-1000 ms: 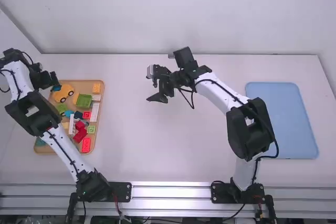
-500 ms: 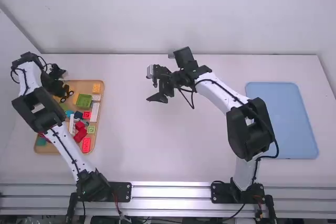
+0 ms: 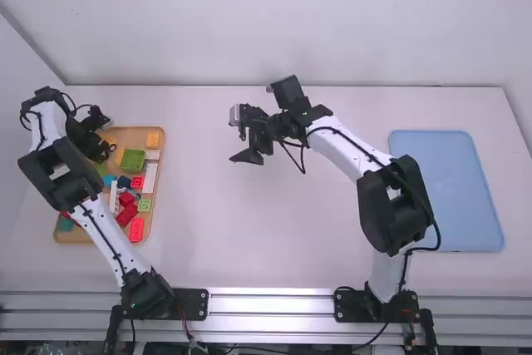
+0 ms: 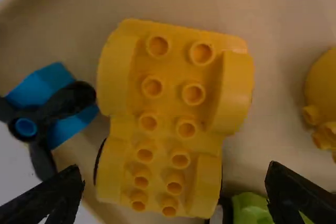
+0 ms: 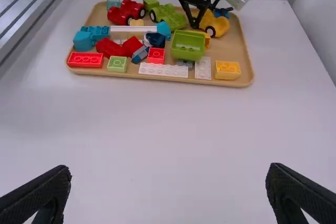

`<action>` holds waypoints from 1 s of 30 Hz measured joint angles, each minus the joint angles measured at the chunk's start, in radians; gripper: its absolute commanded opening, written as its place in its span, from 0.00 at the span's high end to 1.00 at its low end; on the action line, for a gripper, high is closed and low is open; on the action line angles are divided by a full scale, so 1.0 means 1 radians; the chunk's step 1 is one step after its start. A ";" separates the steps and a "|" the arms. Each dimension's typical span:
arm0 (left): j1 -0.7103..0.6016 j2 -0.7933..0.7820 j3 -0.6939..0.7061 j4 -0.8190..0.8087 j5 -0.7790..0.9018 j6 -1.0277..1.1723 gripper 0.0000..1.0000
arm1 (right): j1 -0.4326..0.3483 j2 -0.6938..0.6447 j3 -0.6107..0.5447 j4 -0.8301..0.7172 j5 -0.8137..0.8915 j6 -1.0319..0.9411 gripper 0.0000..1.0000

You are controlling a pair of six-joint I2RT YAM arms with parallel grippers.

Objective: Assemble lego blocks to make yellow taxi

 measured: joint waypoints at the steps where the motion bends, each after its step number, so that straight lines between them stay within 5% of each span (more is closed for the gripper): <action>1: 0.000 0.000 -0.005 0.004 0.000 0.003 0.09 | 0.000 0.000 0.000 -0.001 0.000 0.002 0.01; 13: 0.000 0.000 -0.068 0.033 -0.035 0.007 0.22 | -0.001 0.000 0.000 0.003 0.003 0.001 0.01; 26: 0.000 0.000 -0.071 0.079 -0.011 -0.137 0.61 | -0.014 0.000 0.000 -0.002 0.004 0.000 0.01; 30: 0.000 -0.002 -0.071 0.068 0.013 -0.197 0.61 | -0.018 0.000 0.000 -0.003 0.003 0.003 0.01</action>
